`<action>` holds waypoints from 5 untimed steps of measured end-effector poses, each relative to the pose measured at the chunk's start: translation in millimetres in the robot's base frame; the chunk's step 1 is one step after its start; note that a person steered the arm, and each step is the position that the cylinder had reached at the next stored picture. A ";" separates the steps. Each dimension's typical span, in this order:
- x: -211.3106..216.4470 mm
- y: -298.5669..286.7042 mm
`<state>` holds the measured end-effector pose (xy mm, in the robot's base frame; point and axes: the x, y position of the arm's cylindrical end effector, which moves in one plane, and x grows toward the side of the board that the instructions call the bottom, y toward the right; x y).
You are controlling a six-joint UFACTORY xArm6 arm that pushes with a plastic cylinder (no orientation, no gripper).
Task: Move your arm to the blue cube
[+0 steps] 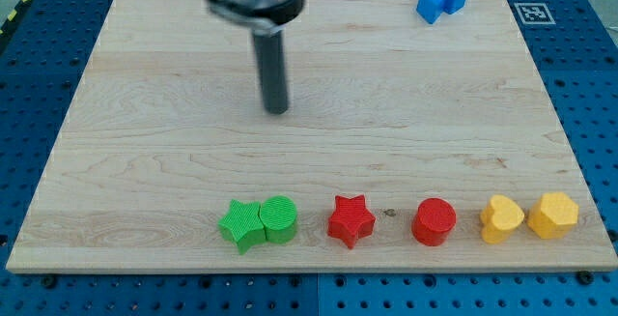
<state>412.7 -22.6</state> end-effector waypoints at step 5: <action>-79.7 281.9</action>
<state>333.0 259.3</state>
